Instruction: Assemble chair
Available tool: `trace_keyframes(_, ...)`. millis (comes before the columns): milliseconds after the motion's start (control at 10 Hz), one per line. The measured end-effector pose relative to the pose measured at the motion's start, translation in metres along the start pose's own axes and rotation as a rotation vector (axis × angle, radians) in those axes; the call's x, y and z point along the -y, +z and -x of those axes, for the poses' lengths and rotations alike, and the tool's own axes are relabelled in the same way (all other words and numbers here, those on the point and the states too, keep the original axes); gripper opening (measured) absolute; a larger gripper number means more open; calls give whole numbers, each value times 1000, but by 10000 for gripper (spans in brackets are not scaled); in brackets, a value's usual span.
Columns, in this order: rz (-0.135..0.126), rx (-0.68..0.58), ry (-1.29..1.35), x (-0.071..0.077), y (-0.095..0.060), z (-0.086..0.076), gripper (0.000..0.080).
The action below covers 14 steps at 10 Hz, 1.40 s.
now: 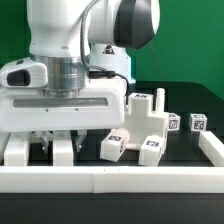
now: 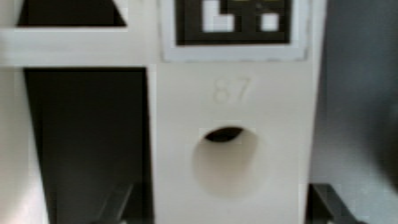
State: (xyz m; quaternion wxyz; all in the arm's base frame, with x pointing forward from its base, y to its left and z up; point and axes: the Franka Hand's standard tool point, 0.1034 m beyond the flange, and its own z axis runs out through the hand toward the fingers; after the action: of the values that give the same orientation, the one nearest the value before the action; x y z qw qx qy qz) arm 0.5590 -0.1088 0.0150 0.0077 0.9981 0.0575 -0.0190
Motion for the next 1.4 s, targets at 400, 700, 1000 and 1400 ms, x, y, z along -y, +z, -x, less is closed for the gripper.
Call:
trace_keyframes(400, -17, -24, 78, 5, -33, -1, 288)
trace_keyframes(700, -18, -33, 79, 4, -38, -4, 288)
trace_keyframes(1000, -19, -31, 100, 4, -37, -3, 288)
trace_keyframes(1400, -36, -31, 309, -2, -56, 6, 288)
